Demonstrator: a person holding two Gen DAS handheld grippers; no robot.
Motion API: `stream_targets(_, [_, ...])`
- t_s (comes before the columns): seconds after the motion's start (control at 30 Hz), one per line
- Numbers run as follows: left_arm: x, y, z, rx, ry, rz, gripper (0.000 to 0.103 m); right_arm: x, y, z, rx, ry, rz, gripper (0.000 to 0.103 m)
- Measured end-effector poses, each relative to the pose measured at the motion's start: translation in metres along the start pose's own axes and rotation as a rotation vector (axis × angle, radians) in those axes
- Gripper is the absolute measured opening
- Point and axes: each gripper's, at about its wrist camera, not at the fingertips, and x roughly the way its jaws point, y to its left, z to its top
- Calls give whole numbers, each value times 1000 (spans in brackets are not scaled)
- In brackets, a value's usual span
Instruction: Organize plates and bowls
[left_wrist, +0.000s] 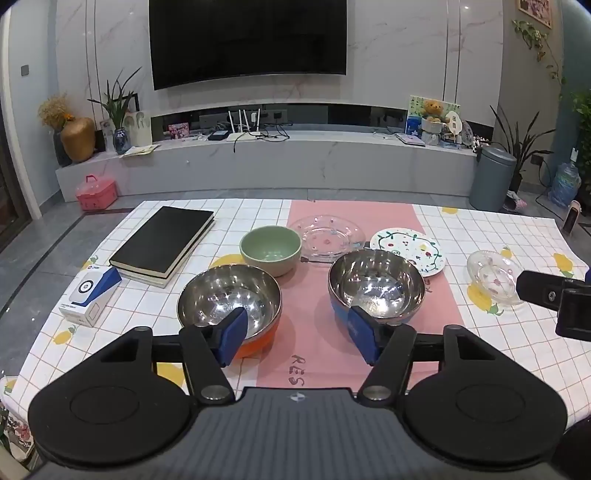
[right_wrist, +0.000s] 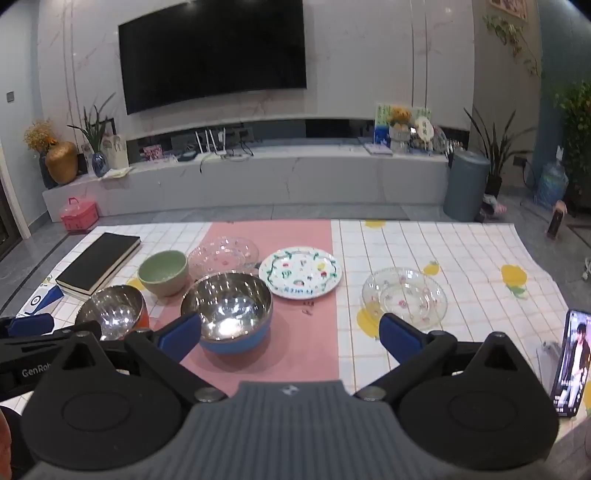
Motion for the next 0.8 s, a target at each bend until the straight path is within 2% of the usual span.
stream_targets(0.17, [3, 2, -3, -19, 9, 2, 70, 15, 8, 9, -56, 23, -17, 100])
stream_targets(0.27, [4, 4, -3, -23, 23, -4, 70, 0, 10, 1, -53, -45, -10, 100])
stream_targets(0.8, [4, 4, -6, -24, 24, -11, 70, 12, 4, -2, -36, -8, -9, 100])
